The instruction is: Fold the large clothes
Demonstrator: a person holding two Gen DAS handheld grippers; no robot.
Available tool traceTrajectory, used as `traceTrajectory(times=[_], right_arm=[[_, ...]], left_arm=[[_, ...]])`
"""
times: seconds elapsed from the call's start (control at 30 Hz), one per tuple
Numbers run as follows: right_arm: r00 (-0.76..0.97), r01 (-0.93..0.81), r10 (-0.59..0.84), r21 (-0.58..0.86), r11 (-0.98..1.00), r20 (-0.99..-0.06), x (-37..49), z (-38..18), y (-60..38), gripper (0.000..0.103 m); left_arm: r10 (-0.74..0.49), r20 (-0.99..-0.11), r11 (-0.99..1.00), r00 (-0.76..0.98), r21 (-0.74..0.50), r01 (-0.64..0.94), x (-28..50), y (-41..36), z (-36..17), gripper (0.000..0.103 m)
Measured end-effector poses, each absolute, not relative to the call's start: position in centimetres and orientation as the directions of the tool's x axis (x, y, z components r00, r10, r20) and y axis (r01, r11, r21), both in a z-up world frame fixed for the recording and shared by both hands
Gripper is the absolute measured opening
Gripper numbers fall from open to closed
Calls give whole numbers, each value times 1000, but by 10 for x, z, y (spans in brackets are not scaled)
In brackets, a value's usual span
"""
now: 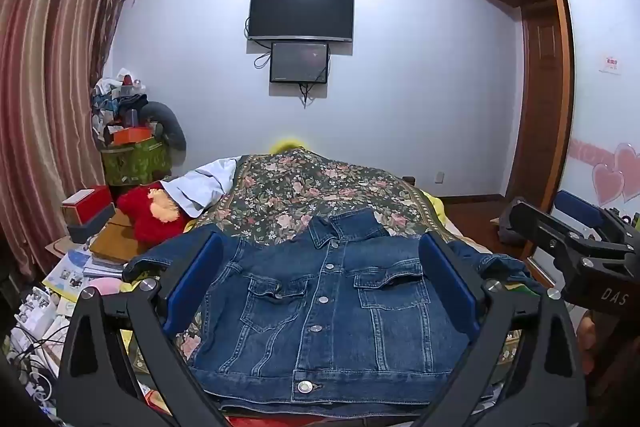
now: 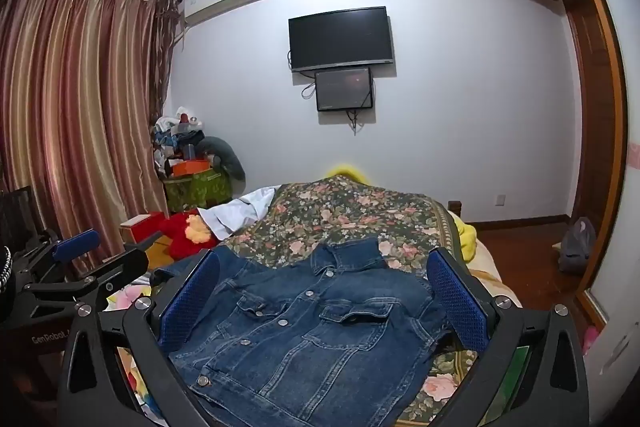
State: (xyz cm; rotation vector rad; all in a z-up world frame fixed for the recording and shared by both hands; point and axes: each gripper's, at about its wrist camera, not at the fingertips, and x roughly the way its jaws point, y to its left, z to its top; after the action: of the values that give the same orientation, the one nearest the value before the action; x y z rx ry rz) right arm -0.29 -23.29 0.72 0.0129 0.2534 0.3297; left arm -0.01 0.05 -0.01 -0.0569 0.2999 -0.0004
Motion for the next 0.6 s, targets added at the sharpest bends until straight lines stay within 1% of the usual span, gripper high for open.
traceTrajectory(times=[0.6], right_arm=[[911, -321, 326, 60, 945, -251, -1, 8, -232, 103]], left_arm=[[-2, -294, 999, 956, -46, -12, 1, -1, 0, 99]])
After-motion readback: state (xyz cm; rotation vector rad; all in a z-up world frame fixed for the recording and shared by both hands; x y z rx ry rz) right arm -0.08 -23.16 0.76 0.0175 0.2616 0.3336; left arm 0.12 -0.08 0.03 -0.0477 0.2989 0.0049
